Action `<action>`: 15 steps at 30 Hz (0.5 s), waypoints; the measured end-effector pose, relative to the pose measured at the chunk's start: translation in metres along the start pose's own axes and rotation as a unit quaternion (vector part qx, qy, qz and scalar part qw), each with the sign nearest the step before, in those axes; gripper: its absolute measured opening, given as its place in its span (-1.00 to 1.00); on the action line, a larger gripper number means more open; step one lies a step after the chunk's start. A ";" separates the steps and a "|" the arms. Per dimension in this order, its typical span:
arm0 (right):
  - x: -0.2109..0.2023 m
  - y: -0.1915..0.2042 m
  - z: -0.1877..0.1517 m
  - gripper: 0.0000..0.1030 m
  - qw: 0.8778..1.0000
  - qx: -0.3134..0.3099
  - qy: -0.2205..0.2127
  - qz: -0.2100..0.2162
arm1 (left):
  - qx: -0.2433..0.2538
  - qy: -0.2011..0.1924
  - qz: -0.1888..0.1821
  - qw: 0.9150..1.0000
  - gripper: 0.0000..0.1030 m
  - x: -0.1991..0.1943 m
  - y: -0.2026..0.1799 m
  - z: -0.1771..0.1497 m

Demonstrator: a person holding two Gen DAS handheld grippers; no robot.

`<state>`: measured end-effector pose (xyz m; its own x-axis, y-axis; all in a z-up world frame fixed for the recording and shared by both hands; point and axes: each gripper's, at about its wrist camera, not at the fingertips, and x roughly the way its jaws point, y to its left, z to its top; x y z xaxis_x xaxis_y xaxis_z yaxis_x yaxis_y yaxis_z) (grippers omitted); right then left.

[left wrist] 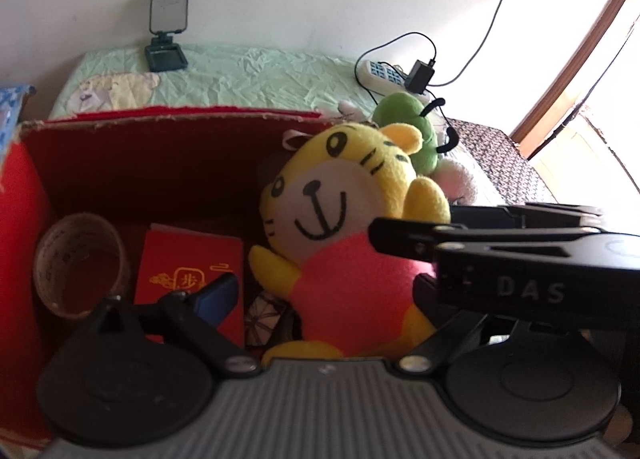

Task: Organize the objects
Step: 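Lift the yellow tiger with the right gripper and carry it into the red box, then open the right gripper to release the tiger in the box and withdraw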

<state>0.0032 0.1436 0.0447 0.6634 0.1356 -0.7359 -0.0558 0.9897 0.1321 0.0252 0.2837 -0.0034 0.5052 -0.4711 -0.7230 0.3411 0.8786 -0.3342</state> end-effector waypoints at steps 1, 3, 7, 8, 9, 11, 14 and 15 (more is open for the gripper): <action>-0.003 -0.003 0.000 0.17 1.000 0.007 -0.001 0.008 | 0.004 -0.001 0.013 1.000 0.82 -0.002 -0.003 0.001; -0.007 -0.010 -0.002 0.16 1.000 0.024 -0.003 0.019 | 0.011 -0.004 0.039 0.999 0.82 -0.006 -0.009 0.002; -0.017 -0.020 -0.008 0.16 0.998 0.050 -0.012 0.033 | 0.019 -0.005 0.068 0.998 0.82 -0.010 -0.020 0.003; -0.018 -0.022 -0.010 0.16 0.998 0.055 -0.013 0.038 | 0.022 -0.005 0.075 0.997 0.82 -0.012 -0.023 0.003; -0.020 -0.024 -0.011 0.16 0.997 0.060 -0.015 0.042 | 0.026 -0.006 0.082 0.996 0.82 -0.012 -0.026 0.002; -0.023 -0.028 -0.015 0.16 0.996 0.067 -0.017 0.049 | 0.034 -0.008 0.099 0.995 0.82 -0.014 -0.034 0.001; -0.027 -0.034 -0.021 0.15 0.995 0.077 -0.024 0.057 | 0.043 -0.010 0.124 0.991 0.82 -0.015 -0.043 0.000; -0.029 -0.036 -0.022 0.15 0.995 0.081 -0.027 0.061 | 0.043 -0.011 0.132 0.990 0.82 -0.016 -0.045 -0.001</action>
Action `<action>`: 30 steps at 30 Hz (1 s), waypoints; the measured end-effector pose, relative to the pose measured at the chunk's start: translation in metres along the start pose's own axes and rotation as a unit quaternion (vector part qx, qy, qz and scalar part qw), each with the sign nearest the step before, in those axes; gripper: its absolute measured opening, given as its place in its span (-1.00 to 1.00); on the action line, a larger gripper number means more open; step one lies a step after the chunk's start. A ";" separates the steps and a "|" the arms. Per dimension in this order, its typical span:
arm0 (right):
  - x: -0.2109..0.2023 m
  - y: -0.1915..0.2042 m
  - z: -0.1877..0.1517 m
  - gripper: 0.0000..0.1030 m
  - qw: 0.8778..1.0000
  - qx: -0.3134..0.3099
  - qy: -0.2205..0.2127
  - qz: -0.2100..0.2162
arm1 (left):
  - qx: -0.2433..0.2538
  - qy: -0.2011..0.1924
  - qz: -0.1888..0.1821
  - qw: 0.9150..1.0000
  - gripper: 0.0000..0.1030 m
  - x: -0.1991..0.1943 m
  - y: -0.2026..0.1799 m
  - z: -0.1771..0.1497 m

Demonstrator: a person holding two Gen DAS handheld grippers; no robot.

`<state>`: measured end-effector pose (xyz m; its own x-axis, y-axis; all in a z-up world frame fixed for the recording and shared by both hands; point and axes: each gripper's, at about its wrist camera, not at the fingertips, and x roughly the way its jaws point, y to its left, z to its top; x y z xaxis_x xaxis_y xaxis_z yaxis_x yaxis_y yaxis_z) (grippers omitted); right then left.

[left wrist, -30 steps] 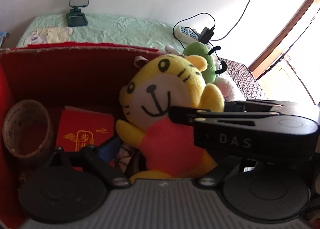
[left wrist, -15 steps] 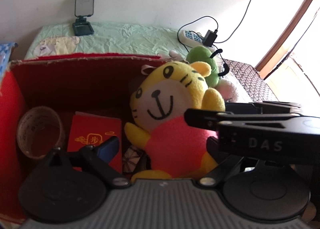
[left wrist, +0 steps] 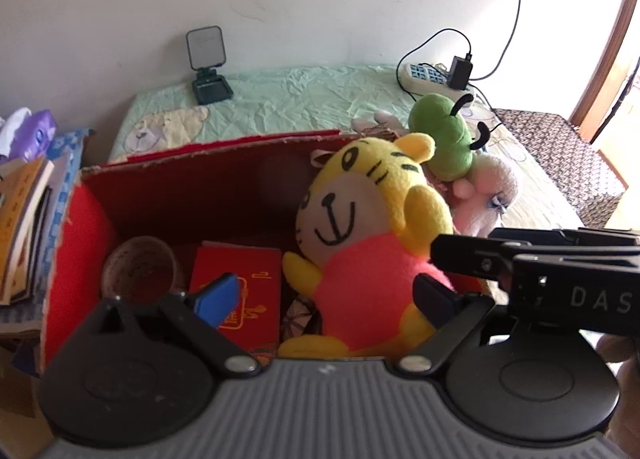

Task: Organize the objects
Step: 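Open the right gripper to release the tiger in the box and withdraw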

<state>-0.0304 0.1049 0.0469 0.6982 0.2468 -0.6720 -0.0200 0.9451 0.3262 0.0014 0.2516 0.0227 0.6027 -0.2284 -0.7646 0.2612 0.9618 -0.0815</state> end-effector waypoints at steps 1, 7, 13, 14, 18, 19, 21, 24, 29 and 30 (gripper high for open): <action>-0.002 -0.003 0.000 0.15 1.000 0.003 -0.003 0.005 | -0.001 -0.001 0.005 1.000 0.82 -0.002 -0.002 0.000; -0.015 -0.024 -0.001 0.15 0.999 0.023 -0.019 0.025 | 0.009 -0.013 0.041 0.999 0.82 -0.017 -0.023 0.004; -0.028 -0.058 0.001 0.15 0.998 0.040 -0.025 0.042 | 0.026 -0.023 0.079 0.996 0.83 -0.026 -0.058 0.010; -0.029 -0.064 0.002 0.15 0.998 0.042 -0.024 0.044 | 0.026 -0.022 0.082 0.996 0.83 -0.026 -0.064 0.011; -0.037 -0.090 0.004 0.15 0.997 0.048 -0.016 0.050 | 0.022 -0.019 0.097 0.995 0.83 -0.024 -0.088 0.013; -0.039 -0.097 0.004 0.14 0.997 0.047 -0.014 0.051 | 0.023 -0.021 0.104 0.994 0.83 -0.025 -0.095 0.014; -0.043 -0.109 0.003 0.14 0.998 0.042 -0.011 0.052 | 0.022 -0.026 0.118 0.992 0.83 -0.027 -0.106 0.017; -0.048 -0.129 0.003 0.14 0.998 0.039 -0.006 0.054 | 0.023 -0.036 0.140 0.989 0.83 -0.031 -0.123 0.022; -0.056 -0.165 0.005 0.14 0.998 0.042 -0.002 0.049 | 0.024 -0.044 0.154 0.987 0.83 -0.029 -0.154 0.031; -0.058 -0.172 0.006 0.14 0.998 0.044 -0.002 0.048 | 0.024 -0.044 0.152 0.987 0.83 -0.027 -0.160 0.032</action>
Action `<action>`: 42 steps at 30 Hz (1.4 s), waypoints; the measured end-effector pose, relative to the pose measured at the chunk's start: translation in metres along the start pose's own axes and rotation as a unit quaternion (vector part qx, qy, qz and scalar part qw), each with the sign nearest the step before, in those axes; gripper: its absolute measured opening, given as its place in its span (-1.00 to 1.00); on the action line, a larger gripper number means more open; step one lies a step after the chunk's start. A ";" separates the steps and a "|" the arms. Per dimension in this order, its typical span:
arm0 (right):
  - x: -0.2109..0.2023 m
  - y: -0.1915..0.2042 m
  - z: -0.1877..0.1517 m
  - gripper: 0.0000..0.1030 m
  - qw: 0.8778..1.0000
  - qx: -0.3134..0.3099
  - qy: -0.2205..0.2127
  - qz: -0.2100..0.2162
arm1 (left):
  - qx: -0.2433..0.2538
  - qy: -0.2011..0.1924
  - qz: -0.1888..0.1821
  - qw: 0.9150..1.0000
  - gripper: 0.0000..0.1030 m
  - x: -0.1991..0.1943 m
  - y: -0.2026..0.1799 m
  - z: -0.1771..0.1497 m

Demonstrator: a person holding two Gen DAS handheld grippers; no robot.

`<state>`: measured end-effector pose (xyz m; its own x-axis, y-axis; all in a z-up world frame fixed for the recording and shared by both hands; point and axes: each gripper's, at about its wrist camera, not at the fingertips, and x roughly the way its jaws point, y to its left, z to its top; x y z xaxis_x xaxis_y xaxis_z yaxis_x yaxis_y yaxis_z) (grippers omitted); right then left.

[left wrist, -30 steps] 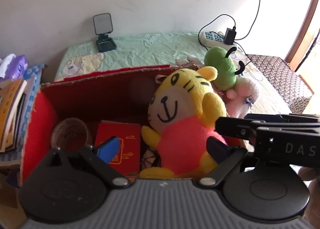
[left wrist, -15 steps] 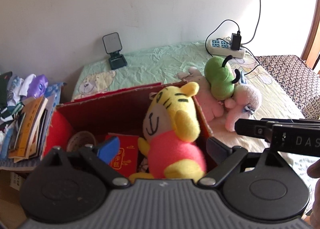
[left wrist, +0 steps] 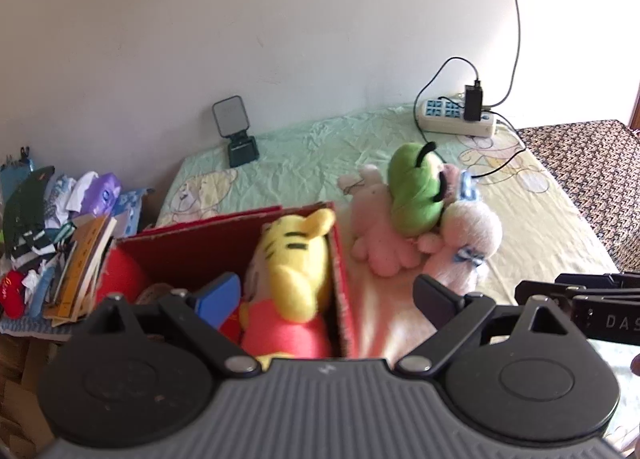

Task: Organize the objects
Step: 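Open the right gripper to release the tiger in the box and withdraw, then move the right gripper to the white bunny with plaid ears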

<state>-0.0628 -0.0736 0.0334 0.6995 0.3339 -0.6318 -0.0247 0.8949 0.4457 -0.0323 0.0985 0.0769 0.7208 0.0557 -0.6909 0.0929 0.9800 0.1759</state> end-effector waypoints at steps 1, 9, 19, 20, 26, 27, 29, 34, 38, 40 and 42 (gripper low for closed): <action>-0.002 -0.007 0.001 0.14 1.000 0.003 0.000 -0.001 | 0.002 0.001 -0.001 1.000 0.83 0.000 -0.008 0.002; -0.010 -0.059 0.009 0.14 0.999 0.033 0.006 -0.005 | 0.030 0.026 -0.015 0.999 0.81 0.017 -0.068 0.011; -0.003 -0.106 0.018 0.14 0.997 0.079 0.016 -0.002 | 0.052 0.069 -0.022 0.996 0.80 0.051 -0.106 0.018; -0.001 -0.109 0.018 0.14 0.997 0.081 0.018 -0.001 | 0.053 0.073 -0.024 0.996 0.80 0.054 -0.108 0.018; 0.018 -0.123 0.024 0.14 0.995 0.093 0.038 0.012 | 0.061 0.100 -0.025 0.993 0.80 0.080 -0.121 0.016; 0.023 -0.125 0.025 0.14 0.994 0.095 0.043 0.018 | 0.060 0.103 -0.030 0.992 0.80 0.084 -0.122 0.015; 0.033 -0.130 0.027 0.15 0.993 0.104 0.055 0.030 | 0.059 0.109 -0.044 0.991 0.80 0.090 -0.125 0.013; 0.061 -0.143 0.033 0.16 0.985 0.141 0.075 0.057 | 0.055 0.088 -0.081 0.991 0.81 0.106 -0.128 0.005; 0.083 -0.151 0.038 0.20 0.975 0.182 0.085 0.096 | 0.048 0.082 -0.105 0.990 0.76 0.122 -0.125 -0.001; 0.095 -0.151 0.040 0.24 0.971 0.190 0.089 0.111 | 0.052 0.071 -0.111 0.990 0.76 0.127 -0.125 -0.002; 0.108 -0.150 0.042 0.24 0.967 0.201 0.098 0.124 | 0.052 0.068 -0.123 0.989 0.75 0.134 -0.126 -0.001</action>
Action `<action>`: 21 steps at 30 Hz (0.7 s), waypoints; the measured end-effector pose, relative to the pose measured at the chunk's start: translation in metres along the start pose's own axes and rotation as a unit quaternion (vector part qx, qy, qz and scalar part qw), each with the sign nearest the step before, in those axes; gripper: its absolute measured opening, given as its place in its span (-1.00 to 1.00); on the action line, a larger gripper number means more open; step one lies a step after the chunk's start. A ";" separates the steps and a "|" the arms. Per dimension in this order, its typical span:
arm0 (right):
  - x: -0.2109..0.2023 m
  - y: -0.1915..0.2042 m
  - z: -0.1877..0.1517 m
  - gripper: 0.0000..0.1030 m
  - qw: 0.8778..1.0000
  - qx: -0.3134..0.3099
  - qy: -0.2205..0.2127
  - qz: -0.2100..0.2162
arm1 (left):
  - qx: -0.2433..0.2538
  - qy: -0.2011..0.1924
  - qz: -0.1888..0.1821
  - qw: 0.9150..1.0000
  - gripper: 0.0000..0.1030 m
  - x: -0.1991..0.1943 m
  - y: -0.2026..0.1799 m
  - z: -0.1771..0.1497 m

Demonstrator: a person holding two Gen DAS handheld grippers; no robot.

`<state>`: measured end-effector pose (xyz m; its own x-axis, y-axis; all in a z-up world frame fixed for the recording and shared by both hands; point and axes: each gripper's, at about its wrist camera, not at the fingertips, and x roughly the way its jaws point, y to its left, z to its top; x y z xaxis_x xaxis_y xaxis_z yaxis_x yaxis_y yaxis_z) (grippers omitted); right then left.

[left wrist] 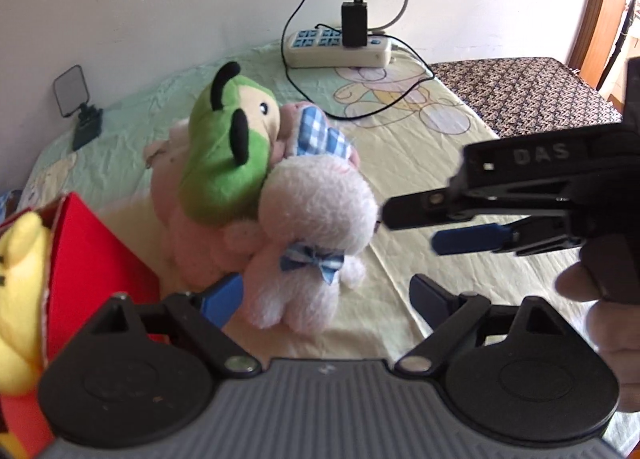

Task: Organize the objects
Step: 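Move the right gripper to the white bunny with plaid ears, then close the right gripper on the white bunny's head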

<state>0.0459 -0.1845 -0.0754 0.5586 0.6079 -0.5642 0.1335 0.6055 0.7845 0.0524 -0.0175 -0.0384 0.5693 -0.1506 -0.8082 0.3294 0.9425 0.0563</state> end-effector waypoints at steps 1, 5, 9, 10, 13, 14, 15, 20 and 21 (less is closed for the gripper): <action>0.006 0.000 0.002 0.24 1.000 0.005 0.004 0.009 | -0.001 -0.001 -0.007 1.000 0.72 0.003 0.001 0.001; 0.023 0.003 0.008 0.27 0.999 0.004 0.008 0.047 | -0.003 -0.004 -0.020 1.000 0.53 0.019 0.005 0.009; 0.039 0.010 0.012 0.35 0.997 -0.006 0.015 0.078 | -0.013 0.006 -0.015 1.000 0.45 0.036 0.013 0.015; 0.044 0.012 0.012 0.35 0.996 -0.011 0.021 0.083 | -0.018 0.009 -0.015 1.000 0.45 0.040 0.015 0.017; 0.053 0.019 0.012 0.32 0.995 -0.028 0.030 0.093 | -0.031 0.016 -0.018 0.999 0.39 0.046 0.023 0.020; 0.053 0.020 0.012 0.21 0.994 -0.034 0.030 0.096 | -0.034 0.016 -0.022 0.999 0.37 0.046 0.025 0.020; 0.053 0.021 0.012 0.19 0.994 -0.035 0.033 0.102 | -0.034 0.016 -0.024 0.999 0.37 0.046 0.025 0.021; 0.041 0.019 0.009 0.08 0.993 -0.038 0.043 0.101 | -0.018 0.017 -0.031 0.999 0.35 0.039 0.017 0.017; 0.036 0.019 0.007 0.08 0.993 -0.043 0.044 0.097 | -0.015 0.018 -0.036 0.999 0.33 0.036 0.014 0.015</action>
<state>0.0739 -0.1548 -0.0792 0.4920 0.7581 -0.4281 -0.0421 0.5118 0.8581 0.0890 -0.0138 -0.0575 0.5173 -0.2078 -0.8302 0.3446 0.9385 -0.0202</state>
